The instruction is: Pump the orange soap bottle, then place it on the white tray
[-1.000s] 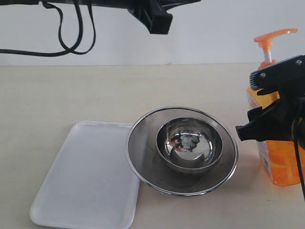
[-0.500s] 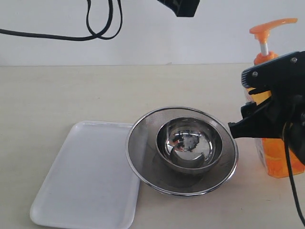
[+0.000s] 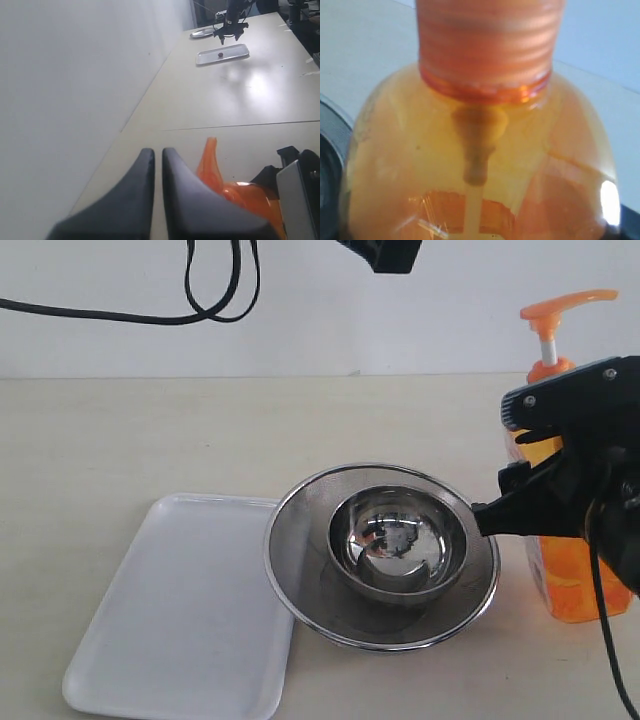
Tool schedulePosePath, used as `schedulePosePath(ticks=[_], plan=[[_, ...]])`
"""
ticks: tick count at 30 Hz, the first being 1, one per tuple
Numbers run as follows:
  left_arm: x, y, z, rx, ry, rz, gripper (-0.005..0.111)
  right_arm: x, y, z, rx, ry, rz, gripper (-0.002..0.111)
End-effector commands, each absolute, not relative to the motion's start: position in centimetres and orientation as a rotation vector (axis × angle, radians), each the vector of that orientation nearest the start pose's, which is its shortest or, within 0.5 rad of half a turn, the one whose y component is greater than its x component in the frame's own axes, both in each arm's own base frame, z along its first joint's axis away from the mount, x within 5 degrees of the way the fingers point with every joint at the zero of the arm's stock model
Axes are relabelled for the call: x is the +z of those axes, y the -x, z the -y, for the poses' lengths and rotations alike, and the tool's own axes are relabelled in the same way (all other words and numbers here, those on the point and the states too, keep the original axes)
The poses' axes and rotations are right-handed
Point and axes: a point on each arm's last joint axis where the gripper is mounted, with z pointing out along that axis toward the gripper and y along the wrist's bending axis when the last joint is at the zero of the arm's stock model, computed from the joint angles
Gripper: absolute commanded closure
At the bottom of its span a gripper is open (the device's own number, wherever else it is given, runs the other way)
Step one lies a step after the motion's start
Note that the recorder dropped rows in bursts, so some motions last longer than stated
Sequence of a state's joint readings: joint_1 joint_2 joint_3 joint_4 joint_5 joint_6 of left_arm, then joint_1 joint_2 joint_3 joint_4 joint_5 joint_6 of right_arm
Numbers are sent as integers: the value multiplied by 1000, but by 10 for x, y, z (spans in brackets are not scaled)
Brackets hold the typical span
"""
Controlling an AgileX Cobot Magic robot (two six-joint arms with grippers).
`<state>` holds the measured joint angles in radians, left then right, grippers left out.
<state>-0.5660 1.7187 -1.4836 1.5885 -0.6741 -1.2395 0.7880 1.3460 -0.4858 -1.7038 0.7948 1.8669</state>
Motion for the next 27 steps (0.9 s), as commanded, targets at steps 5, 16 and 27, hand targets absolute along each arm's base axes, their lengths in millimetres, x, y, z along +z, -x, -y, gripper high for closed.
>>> schedulePosePath(ticks=[5, 16, 27], plan=[[350, -313, 275, -814, -1223, -1311, 102, 220, -206, -120, -343, 432, -1942, 108], [343, -331, 301, -740, -1240, -1276, 102, 222, -208, -126, -338, 521, -1935, 108], [323, -351, 317, -740, -1240, -1317, 102, 221, -207, -128, -338, 571, -1937, 108]])
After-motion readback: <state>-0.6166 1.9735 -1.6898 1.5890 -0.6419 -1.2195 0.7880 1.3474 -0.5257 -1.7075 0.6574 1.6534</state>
